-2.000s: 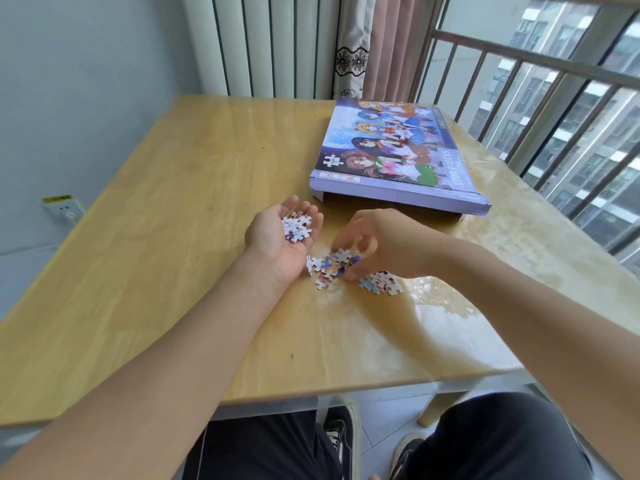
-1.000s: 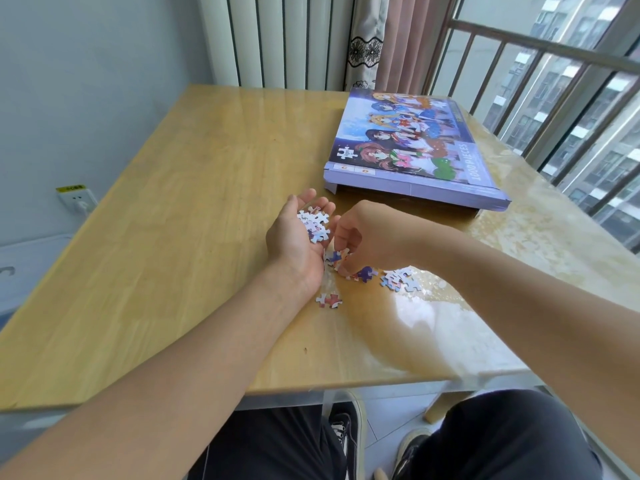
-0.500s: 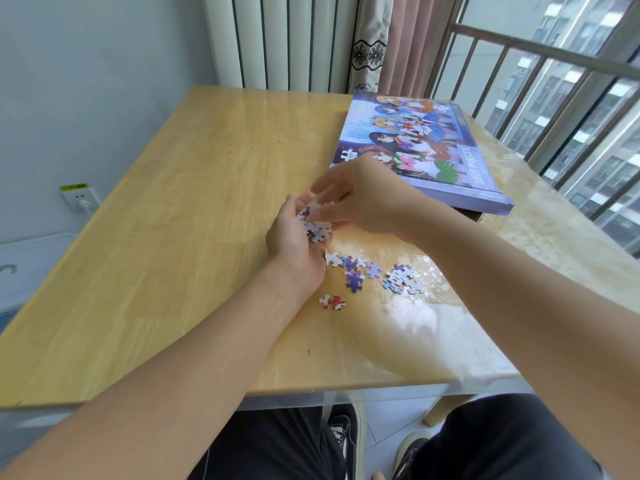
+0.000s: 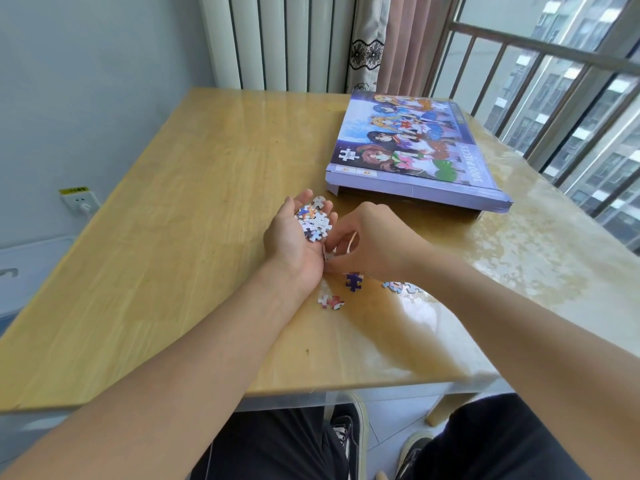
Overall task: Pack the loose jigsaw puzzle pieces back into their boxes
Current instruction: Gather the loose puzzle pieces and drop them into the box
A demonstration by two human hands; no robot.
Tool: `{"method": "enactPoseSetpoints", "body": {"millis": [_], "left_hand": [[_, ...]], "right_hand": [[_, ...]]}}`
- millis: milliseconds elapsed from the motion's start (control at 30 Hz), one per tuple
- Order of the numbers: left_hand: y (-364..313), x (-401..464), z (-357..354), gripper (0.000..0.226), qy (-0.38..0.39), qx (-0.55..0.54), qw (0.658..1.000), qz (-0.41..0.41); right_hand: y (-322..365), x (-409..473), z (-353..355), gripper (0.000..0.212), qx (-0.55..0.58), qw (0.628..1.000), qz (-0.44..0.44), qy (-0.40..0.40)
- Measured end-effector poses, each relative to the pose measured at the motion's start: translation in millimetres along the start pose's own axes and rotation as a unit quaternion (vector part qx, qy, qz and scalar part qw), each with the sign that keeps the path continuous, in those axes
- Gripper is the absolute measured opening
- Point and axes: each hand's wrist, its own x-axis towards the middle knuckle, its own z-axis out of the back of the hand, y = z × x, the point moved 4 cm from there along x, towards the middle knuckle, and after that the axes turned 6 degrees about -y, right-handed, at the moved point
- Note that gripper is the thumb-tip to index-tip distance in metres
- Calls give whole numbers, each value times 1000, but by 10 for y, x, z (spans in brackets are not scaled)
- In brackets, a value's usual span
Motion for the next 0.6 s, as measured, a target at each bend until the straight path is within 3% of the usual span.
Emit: {"method": "enactPoseSetpoints", "body": {"millis": [100, 267, 400, 500, 533, 600], "left_hand": [[-1, 8, 7, 32, -1, -3, 1000, 1], [-8, 1, 19, 30, -1, 13, 1000, 8], [-27, 11, 30, 33, 3, 9, 1000, 22], [-39, 41, 31, 29, -2, -14, 999, 35], [-46, 42, 22, 25, -3, -27, 999, 38], [-54, 45, 7, 21, -7, -42, 998, 43]], "right_hand": [[12, -23, 8, 8, 3, 1000, 4, -3], [54, 127, 233, 17, 87, 994, -9, -69], [282, 272, 235, 31, -18, 997, 43, -63], [243, 245, 400, 26, 7, 995, 40, -92], [192, 207, 446, 23, 3, 996, 36, -83], [63, 107, 409, 26, -43, 999, 19, 18]]}}
